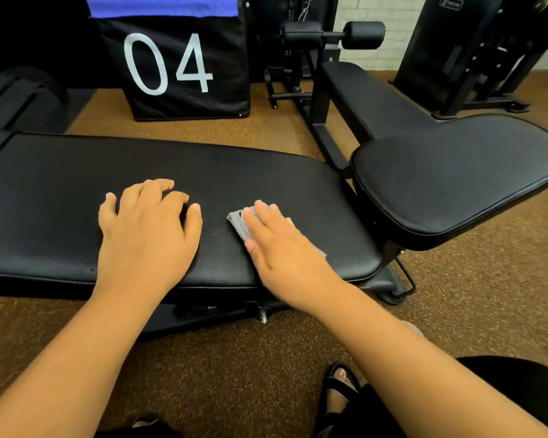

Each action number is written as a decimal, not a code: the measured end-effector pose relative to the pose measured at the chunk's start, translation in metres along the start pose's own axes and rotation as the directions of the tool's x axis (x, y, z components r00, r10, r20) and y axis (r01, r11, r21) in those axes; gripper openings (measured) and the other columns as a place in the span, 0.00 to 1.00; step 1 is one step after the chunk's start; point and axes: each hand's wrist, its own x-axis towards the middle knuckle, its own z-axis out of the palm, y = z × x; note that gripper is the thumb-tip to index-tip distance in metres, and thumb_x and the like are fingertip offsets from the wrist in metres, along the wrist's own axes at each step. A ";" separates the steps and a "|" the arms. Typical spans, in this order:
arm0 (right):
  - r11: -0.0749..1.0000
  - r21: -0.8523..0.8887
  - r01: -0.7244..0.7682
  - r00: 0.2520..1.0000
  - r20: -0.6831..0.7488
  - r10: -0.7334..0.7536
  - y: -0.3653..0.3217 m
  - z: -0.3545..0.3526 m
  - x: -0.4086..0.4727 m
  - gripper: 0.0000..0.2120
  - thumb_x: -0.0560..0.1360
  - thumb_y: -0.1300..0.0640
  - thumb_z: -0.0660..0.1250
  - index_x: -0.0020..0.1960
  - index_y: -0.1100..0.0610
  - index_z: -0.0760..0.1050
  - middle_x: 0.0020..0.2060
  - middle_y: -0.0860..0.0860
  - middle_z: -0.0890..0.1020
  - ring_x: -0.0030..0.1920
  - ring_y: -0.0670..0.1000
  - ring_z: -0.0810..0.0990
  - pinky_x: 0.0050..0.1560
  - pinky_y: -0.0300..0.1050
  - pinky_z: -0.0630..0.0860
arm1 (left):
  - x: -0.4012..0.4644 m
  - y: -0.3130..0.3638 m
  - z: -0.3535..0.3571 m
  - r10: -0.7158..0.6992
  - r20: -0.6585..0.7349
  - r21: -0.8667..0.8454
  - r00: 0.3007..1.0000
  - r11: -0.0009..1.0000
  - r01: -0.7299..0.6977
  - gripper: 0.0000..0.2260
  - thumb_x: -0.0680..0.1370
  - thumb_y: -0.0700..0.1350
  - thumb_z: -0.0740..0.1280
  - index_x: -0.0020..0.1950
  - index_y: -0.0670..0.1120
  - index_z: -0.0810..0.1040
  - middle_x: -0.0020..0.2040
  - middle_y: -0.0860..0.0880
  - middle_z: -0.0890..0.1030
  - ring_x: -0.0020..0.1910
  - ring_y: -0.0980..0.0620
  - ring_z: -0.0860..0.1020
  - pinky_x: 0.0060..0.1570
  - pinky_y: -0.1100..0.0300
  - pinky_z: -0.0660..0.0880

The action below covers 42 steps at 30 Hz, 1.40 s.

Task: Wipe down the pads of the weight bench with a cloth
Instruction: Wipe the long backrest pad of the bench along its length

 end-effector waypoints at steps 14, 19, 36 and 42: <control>0.913 -0.129 -0.387 0.921 -0.088 0.378 0.063 -0.001 0.037 0.17 0.81 0.52 0.54 0.66 0.61 0.64 0.62 0.58 0.67 0.61 0.61 0.68 0.58 0.56 0.67 | 0.003 -0.003 0.002 0.001 0.013 -0.023 1.000 1.000 -0.001 0.17 0.81 0.54 0.57 0.60 0.48 0.80 0.65 0.48 0.75 0.67 0.45 0.69 0.69 0.37 0.59; 0.994 0.035 -0.100 0.995 0.012 0.100 0.006 0.007 0.033 0.23 0.83 0.52 0.50 0.76 0.57 0.55 0.75 0.56 0.57 0.74 0.58 0.55 0.73 0.54 0.55 | 0.002 -0.001 0.002 0.001 0.014 -0.023 1.000 1.000 -0.001 0.17 0.81 0.54 0.57 0.61 0.48 0.80 0.65 0.48 0.75 0.67 0.44 0.69 0.68 0.38 0.62; 0.993 -0.012 -0.117 0.992 0.040 0.118 0.013 0.009 0.069 0.22 0.83 0.53 0.50 0.76 0.57 0.55 0.74 0.56 0.58 0.73 0.59 0.57 0.70 0.55 0.58 | 0.004 -0.001 0.002 0.037 0.068 0.011 0.997 0.999 -0.038 0.17 0.80 0.56 0.57 0.58 0.50 0.80 0.60 0.53 0.80 0.61 0.48 0.75 0.59 0.49 0.69; 0.979 0.045 -0.199 0.978 0.074 0.195 0.074 -0.009 0.055 0.23 0.84 0.54 0.50 0.77 0.59 0.55 0.77 0.57 0.56 0.75 0.58 0.56 0.71 0.49 0.54 | 0.006 -0.002 0.002 0.032 0.078 0.022 0.996 0.999 -0.033 0.17 0.80 0.56 0.57 0.58 0.50 0.80 0.60 0.53 0.80 0.60 0.49 0.75 0.59 0.49 0.69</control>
